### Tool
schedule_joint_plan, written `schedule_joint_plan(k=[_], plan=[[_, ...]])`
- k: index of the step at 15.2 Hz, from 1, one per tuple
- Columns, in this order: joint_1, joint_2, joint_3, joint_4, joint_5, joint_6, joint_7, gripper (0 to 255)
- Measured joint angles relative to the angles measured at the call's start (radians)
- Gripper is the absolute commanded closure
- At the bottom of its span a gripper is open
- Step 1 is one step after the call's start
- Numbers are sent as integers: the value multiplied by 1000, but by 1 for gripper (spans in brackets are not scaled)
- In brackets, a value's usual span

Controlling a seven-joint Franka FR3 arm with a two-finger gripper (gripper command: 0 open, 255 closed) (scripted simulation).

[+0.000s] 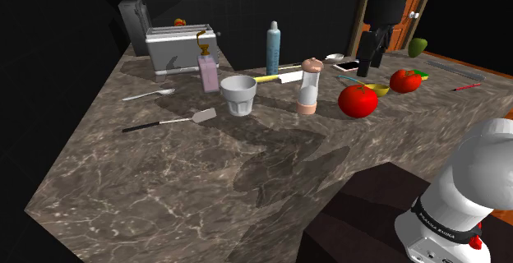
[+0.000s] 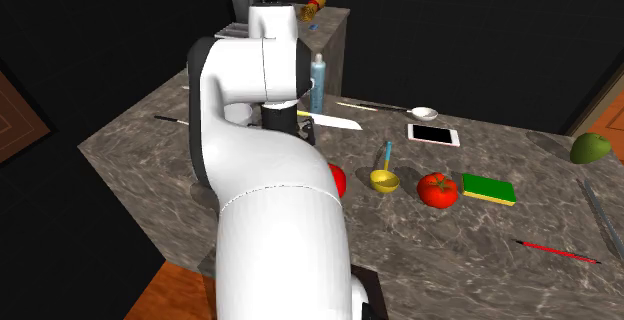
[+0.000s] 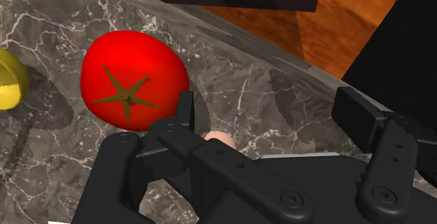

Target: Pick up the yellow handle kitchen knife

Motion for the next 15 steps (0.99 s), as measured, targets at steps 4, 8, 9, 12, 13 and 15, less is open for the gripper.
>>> schedule_joint_plan(k=[4,8,9,12,13,15], plan=[[9,53,-45,18,-27,30,-89,0],[23,167,-139,57,-77,96,-275,0],[27,195,-158,72,-84,107,-319,0],[44,298,-213,125,-98,152,-451,0],[47,330,-233,139,-101,168,-498,0],[61,410,-260,195,-96,186,-580,0]])
